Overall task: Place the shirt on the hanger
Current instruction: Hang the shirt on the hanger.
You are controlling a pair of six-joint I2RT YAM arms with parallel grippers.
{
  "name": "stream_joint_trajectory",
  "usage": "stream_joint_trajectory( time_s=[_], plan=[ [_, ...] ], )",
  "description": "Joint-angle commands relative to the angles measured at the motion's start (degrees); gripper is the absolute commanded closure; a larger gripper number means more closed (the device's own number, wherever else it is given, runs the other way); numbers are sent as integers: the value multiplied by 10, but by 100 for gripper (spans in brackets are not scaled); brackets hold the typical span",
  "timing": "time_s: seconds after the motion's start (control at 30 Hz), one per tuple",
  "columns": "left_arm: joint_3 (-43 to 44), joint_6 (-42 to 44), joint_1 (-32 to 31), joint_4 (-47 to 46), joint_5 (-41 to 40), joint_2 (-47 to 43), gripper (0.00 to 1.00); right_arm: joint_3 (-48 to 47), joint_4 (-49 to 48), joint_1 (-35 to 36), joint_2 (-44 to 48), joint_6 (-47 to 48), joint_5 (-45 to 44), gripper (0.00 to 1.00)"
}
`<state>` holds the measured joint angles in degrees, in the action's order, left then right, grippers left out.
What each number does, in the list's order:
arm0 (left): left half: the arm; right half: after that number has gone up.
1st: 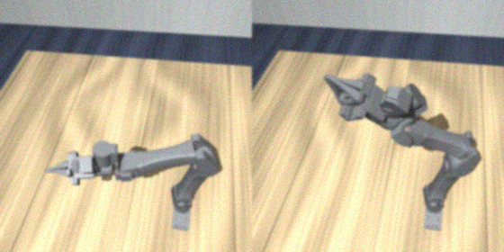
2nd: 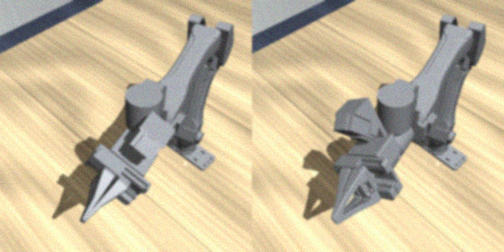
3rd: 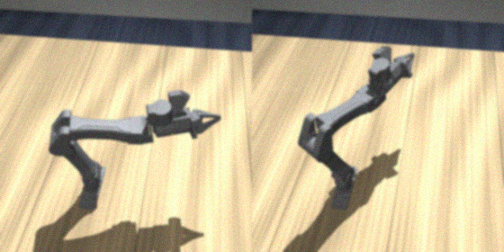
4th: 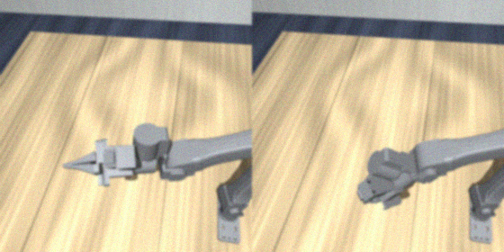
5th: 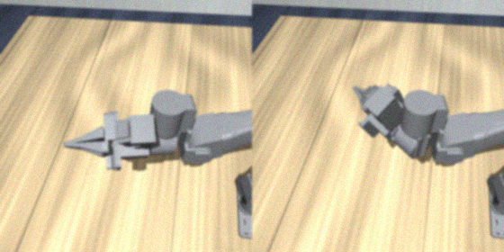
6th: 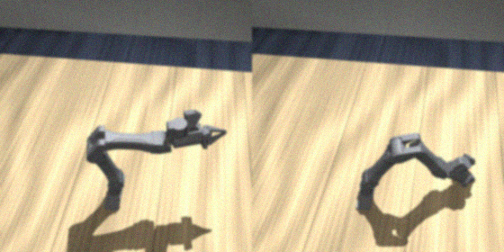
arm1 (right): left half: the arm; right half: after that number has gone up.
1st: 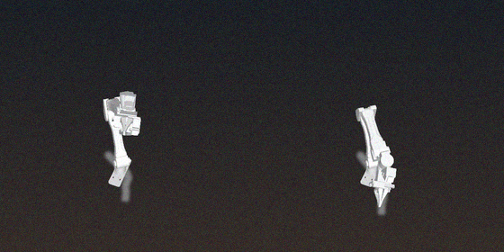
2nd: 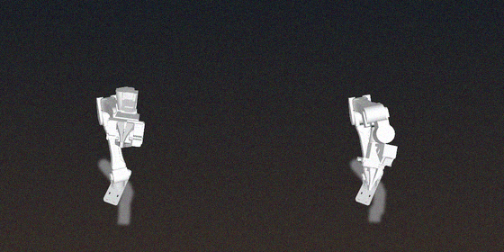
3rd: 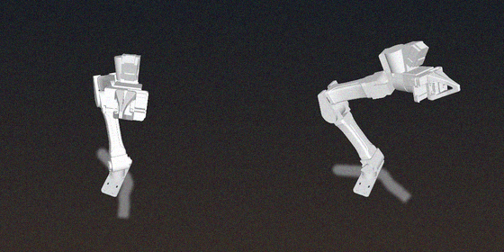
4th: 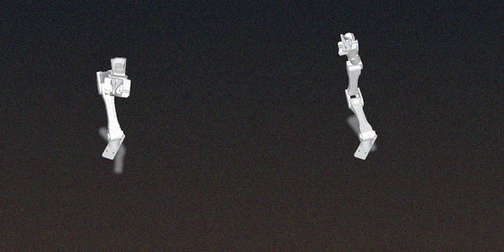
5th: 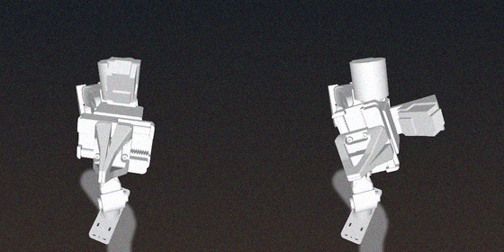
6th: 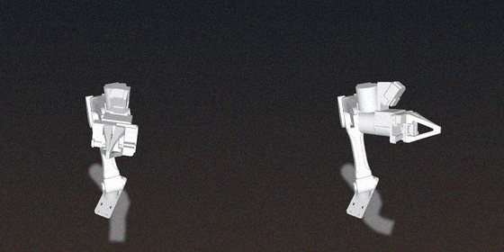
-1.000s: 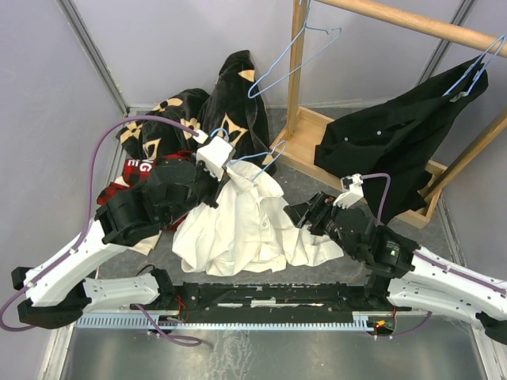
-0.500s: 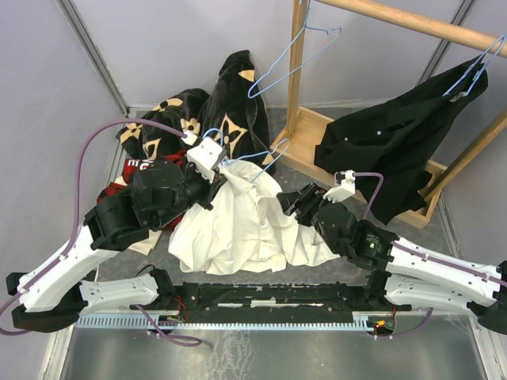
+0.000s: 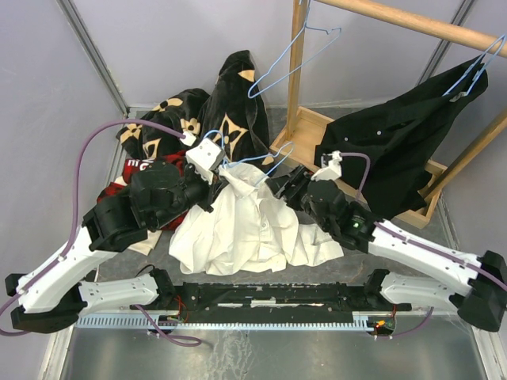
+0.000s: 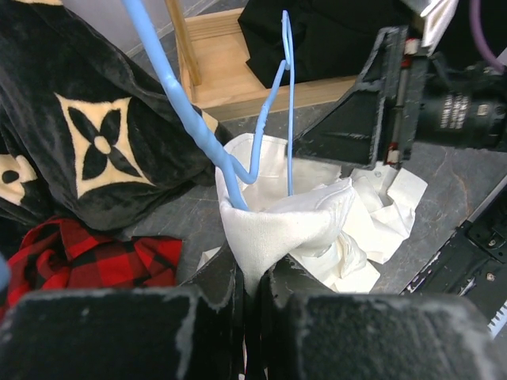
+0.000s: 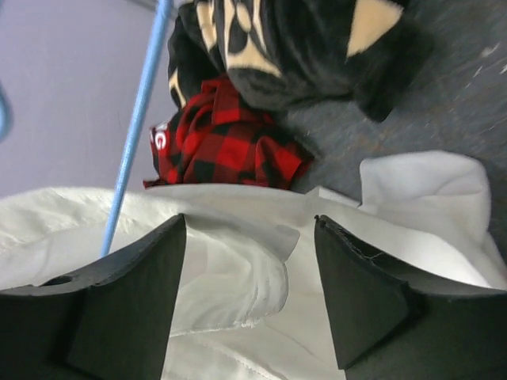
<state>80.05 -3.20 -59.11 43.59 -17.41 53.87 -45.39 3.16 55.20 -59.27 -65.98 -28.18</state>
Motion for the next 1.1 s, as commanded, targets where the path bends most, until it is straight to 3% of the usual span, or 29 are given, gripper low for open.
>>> stream_joint_trajectory(
  time_s=[0.0,0.2,0.37,0.7,1.07],
  plan=[
    [-1,-19,0,-40,9,-14,97,-18,-69,-11,-39,-28,105,31],
    [-6,-20,0,-38,8,-19,97,-5,-86,-22,-40,-31,105,62],
    [-11,-19,0,-41,9,-26,97,2,-81,-38,-40,-24,103,99],
    [-21,-25,0,-35,20,-45,97,-3,-66,-106,-39,22,124,100],
    [-35,-41,-1,-29,18,-73,97,-107,2,-216,-76,145,160,100]
  ],
)
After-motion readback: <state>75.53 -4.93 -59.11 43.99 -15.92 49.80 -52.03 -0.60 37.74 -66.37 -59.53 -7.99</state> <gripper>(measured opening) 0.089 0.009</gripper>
